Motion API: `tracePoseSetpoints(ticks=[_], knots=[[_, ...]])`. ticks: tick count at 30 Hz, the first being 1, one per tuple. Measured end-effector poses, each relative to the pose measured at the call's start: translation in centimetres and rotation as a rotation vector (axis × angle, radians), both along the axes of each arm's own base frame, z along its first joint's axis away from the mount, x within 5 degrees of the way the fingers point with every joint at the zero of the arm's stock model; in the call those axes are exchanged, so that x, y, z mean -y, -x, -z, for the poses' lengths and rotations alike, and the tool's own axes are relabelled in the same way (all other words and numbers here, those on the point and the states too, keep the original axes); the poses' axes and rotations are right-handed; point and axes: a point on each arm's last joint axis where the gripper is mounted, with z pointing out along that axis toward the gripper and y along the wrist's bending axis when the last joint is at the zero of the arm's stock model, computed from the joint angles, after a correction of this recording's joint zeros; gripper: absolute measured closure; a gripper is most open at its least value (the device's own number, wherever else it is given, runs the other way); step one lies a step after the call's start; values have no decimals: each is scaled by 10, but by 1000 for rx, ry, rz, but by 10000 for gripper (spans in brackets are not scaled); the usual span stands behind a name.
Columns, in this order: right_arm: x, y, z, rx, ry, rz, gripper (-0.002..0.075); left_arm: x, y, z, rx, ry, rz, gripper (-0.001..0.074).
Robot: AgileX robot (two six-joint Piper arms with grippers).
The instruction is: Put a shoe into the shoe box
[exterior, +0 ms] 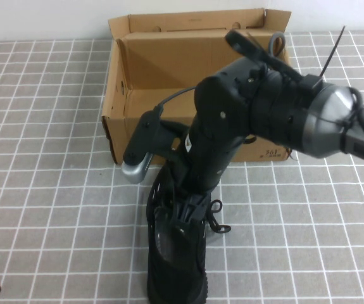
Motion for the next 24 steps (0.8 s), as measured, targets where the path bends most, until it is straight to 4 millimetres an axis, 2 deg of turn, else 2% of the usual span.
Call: tracePoseSetpoints(ticks=[9, 12, 17, 19, 24], knots=[[-5, -8, 10, 42, -10, 2, 283, 0, 0, 0, 1, -8, -1, 736], [-5, -8, 11, 43, -5, 1, 369, 0, 0, 0, 1, -8, -1, 736], [-5, -8, 12, 36, 4, -1, 609, 0, 0, 0, 1, -8, -1, 736], [-5, -7, 13, 29, 8, -3, 683, 0, 0, 0, 1, -8, -1, 736], [-3, -3, 7, 8, 17, -3, 729, 0, 0, 0, 1, -8, -1, 736]])
